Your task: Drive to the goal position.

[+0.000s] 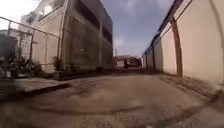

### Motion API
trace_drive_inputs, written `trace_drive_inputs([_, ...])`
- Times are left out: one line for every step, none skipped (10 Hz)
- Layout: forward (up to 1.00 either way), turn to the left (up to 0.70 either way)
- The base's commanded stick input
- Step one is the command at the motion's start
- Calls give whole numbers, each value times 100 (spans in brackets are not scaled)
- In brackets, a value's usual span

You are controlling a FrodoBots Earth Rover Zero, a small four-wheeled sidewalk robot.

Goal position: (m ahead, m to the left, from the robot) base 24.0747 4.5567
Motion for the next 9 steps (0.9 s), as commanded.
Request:
trace_drive_inputs([70, 1])
trace_drive_inputs([70, 1])
trace_drive_inputs([70, 1])
trace_drive_inputs([70, 1])
trace_drive_inputs([70, 1])
trace_drive_inputs([70, 1])
trace_drive_inputs([70, 1])
trace_drive_inputs([70, -34])
trace_drive_inputs([70, -34])
